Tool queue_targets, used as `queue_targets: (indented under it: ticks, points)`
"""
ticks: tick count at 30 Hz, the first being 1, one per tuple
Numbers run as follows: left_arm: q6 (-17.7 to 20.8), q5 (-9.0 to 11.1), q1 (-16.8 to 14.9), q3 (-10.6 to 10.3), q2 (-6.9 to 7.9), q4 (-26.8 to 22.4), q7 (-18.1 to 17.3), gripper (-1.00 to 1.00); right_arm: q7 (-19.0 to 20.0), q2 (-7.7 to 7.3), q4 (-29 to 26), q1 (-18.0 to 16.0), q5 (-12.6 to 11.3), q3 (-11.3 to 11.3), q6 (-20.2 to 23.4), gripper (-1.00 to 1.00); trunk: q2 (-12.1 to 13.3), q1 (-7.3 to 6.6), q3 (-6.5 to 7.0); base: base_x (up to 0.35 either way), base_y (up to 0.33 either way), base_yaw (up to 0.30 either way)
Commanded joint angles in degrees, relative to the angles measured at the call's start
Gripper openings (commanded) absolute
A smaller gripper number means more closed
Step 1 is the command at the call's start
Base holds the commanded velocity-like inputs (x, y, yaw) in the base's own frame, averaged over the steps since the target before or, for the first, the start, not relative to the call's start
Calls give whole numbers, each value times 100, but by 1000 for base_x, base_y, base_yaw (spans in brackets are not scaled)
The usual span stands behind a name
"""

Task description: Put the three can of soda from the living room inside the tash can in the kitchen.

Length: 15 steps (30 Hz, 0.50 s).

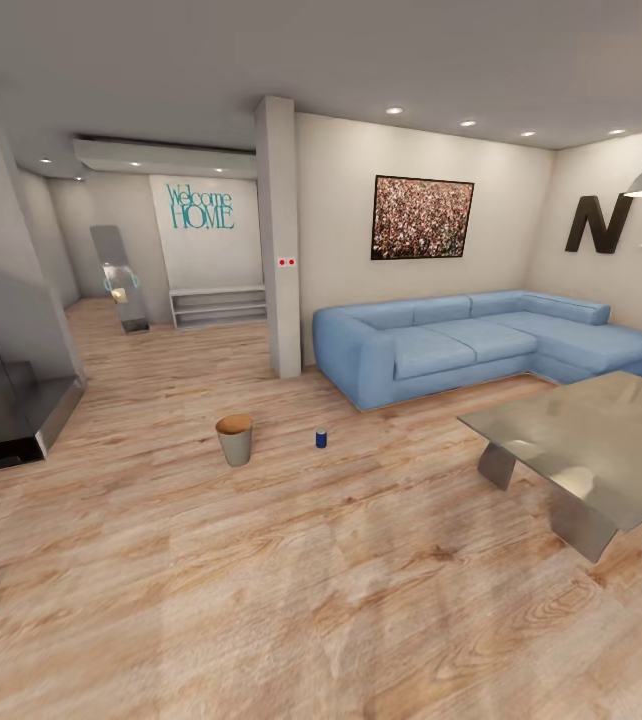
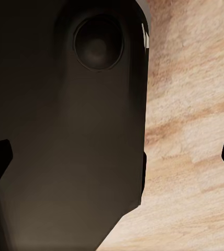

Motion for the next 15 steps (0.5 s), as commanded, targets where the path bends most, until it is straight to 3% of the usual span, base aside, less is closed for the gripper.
queue_targets:
  ticks: [1, 15]
  points:
    - [0, 0, 0, 0, 0, 0, 0, 100, 0, 0, 0, 0, 0, 0, 0, 100, 0, 0, 0, 0, 0, 0]
    - [0, 0, 3, 0, 0, 0, 0, 100, 0, 0, 0, 0, 0, 1, 0, 100, 0, 0, 0, 0, 0, 0]
